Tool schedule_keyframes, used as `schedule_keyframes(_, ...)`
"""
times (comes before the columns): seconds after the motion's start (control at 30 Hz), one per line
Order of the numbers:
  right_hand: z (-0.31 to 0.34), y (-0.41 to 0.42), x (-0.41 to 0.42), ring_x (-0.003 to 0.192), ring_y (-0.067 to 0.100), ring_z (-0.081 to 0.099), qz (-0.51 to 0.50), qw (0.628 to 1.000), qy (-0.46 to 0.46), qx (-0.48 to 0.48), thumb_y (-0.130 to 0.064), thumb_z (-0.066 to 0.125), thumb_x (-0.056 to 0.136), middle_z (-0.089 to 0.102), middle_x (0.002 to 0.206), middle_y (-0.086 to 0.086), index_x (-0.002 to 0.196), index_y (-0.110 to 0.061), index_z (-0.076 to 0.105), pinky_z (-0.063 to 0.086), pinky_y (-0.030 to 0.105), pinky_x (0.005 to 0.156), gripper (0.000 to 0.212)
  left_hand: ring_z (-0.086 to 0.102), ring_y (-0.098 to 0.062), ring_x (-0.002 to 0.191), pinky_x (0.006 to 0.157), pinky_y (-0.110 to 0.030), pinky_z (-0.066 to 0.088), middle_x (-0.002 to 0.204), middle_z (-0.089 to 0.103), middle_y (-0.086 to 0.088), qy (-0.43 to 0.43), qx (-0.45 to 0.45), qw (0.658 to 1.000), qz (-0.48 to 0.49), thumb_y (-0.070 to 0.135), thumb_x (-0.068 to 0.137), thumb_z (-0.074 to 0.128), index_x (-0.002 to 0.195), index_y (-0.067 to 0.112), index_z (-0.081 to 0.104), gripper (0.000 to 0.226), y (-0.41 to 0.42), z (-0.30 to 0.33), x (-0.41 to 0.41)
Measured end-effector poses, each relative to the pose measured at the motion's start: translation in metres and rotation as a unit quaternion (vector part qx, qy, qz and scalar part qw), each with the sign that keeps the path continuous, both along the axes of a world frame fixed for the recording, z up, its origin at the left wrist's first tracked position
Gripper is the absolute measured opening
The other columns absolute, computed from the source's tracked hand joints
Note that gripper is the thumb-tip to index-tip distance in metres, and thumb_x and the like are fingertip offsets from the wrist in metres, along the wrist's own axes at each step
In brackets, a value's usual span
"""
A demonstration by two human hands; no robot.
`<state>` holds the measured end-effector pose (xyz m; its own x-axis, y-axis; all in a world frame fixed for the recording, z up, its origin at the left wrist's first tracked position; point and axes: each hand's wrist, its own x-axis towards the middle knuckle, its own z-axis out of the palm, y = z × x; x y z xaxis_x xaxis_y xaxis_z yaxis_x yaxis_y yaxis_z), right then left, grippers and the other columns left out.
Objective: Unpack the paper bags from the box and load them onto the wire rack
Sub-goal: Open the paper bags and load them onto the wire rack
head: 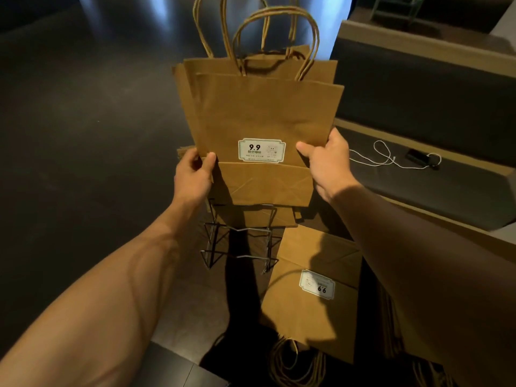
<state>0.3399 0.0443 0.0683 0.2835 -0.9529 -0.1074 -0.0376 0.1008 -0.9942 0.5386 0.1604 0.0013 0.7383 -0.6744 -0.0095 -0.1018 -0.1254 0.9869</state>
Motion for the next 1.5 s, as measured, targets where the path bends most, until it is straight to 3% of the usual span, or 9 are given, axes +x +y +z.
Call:
schedule_keyframes(0.27,0.001,0.000,0.000,0.105,0.014,0.065,-0.015,1.000,-0.001,-0.012,-0.006,0.059,0.094,0.065,0.110,-0.006,0.112,-0.028,0.053,0.054,0.044,0.094,0.029,0.066,-0.006,0.093,0.083,-0.032,0.060,0.105,0.066,0.006,-0.013,-0.030,0.999,0.009,0.022,0.100,0.057,0.116,0.023,0.053,0.016,-0.006,0.001,-0.001)
schedule_keyframes(0.53,-0.016,0.014,0.000,0.105,0.012,0.063,0.034,0.999,0.037,-0.007,0.001,0.057,0.093,0.065,0.105,-0.009,0.111,-0.028,0.052,0.050,0.042,0.101,0.034,0.066,-0.016,0.102,0.099,-0.047,0.052,0.100,0.066,0.013,0.031,0.057,0.998,0.007,0.029,0.097,0.060,0.111,0.030,0.054,0.015,-0.001,-0.033,0.006)
schedule_keyframes(0.9,-0.057,0.018,0.006,0.105,0.020,0.064,0.001,0.988,0.154,0.029,-0.021,0.072,0.087,0.070,0.112,0.002,0.119,-0.013,0.065,0.051,0.045,0.098,0.034,0.062,-0.012,0.104,0.091,-0.024,0.050,0.115,0.064,-0.002,0.021,0.025,0.997,0.068,0.029,0.102,0.055,0.125,0.011,0.056,0.029,0.009,-0.045,0.022)
schedule_keyframes(1.0,-0.069,0.019,0.004,0.102,0.015,0.061,-0.012,0.980,0.190,0.057,-0.021,0.072,0.087,0.066,0.116,-0.002,0.117,-0.021,0.067,0.047,0.033,0.101,0.030,0.059,-0.012,0.109,0.096,-0.026,0.048,0.119,0.060,0.001,0.007,0.051,0.997,0.052,0.028,0.101,0.057,0.131,0.014,0.055,0.033,0.013,-0.051,0.028)
schedule_keyframes(1.1,-0.082,0.017,-0.002,0.105,0.020,0.061,-0.022,0.977,0.204,0.062,-0.022,0.069,0.089,0.066,0.119,0.004,0.122,-0.011,0.064,0.052,0.029,0.089,0.035,0.060,-0.013,0.099,0.092,-0.028,0.048,0.107,0.062,0.000,0.002,0.087,0.994,0.060,0.028,0.100,0.058,0.114,0.015,0.059,0.020,0.014,-0.059,0.030)
schedule_keyframes(1.17,-0.082,0.016,-0.005,0.091,0.026,0.064,-0.031,0.977,0.206,0.035,-0.024,0.067,0.091,0.069,0.100,0.010,0.101,-0.007,0.066,0.053,0.029,0.071,0.020,0.057,-0.011,0.087,0.087,-0.032,0.048,0.097,0.060,0.001,-0.005,0.093,0.994,0.063,0.028,0.100,0.057,0.099,0.020,0.057,0.008,0.012,-0.060,0.032)
schedule_keyframes(1.3,-0.080,0.015,-0.010,0.087,0.031,0.066,-0.046,0.982,0.182,0.013,-0.024,0.062,0.093,0.069,0.088,0.009,0.088,-0.017,0.065,0.054,0.040,0.075,0.009,0.057,-0.008,0.077,0.074,-0.031,0.051,0.090,0.059,0.005,0.057,0.079,0.993,0.067,0.030,0.102,0.053,0.087,0.030,0.052,0.015,0.007,-0.060,0.033)
schedule_keyframes(1.43,-0.092,0.020,-0.010,0.094,0.021,0.060,-0.041,0.966,0.252,0.031,-0.019,0.059,0.097,0.065,0.100,0.007,0.109,-0.010,0.065,0.046,0.026,0.075,0.016,0.058,-0.012,0.078,0.072,-0.033,0.051,0.092,0.060,0.003,0.072,0.103,0.989,0.075,0.034,0.102,0.049,0.086,0.033,0.050,0.016,0.001,-0.058,0.028)
schedule_keyframes(1.5,-0.095,0.022,-0.011,0.094,0.020,0.057,-0.052,0.960,0.274,0.030,-0.021,0.057,0.098,0.061,0.098,0.008,0.100,-0.009,0.064,0.037,0.020,0.067,0.014,0.060,-0.014,0.080,0.070,-0.032,0.051,0.093,0.060,0.003,0.054,0.118,0.988,0.078,0.032,0.103,0.049,0.086,0.033,0.050,0.016,-0.002,-0.056,0.029)
